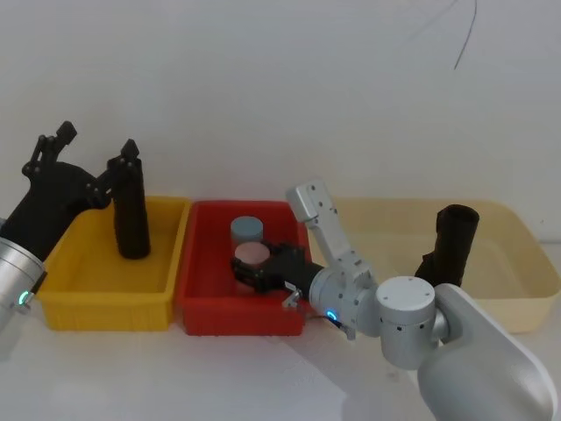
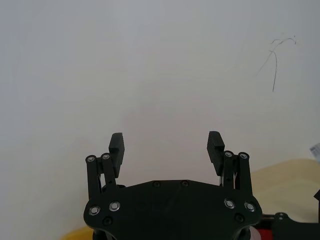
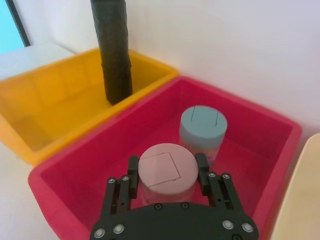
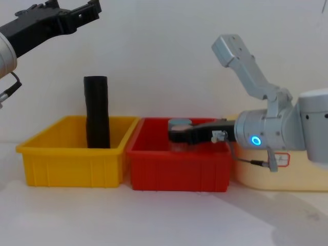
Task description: Pick up the garbage bag with the one hand and transfer it to the other hand.
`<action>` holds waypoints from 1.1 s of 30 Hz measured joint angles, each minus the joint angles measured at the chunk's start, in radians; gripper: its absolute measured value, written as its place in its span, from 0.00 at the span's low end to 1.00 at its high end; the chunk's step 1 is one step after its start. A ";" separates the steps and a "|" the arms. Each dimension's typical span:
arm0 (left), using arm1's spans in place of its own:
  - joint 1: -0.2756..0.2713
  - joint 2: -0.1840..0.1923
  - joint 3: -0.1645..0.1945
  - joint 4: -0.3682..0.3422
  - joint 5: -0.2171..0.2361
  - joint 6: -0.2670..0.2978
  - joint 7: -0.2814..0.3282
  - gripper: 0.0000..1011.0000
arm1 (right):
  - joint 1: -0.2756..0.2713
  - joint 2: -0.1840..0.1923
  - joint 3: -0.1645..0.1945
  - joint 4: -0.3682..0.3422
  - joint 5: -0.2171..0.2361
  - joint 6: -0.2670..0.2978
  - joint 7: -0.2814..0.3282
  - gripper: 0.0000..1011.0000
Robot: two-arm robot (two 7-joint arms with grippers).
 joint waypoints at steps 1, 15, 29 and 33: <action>0.000 0.000 0.000 0.000 0.000 0.000 0.000 0.99 | -0.001 0.000 0.001 -0.004 0.000 0.000 -0.001 0.66; 0.000 0.000 0.000 0.000 0.000 0.000 0.000 0.99 | -0.047 0.020 0.052 -0.184 0.034 0.020 -0.011 0.66; 0.000 0.000 0.000 0.000 0.000 0.000 0.000 0.99 | -0.100 0.069 0.122 -0.365 0.083 -0.008 -0.017 0.66; 0.000 0.000 0.000 0.000 0.000 0.000 0.000 0.99 | -0.119 0.090 0.141 -0.398 0.088 -0.015 -0.030 0.66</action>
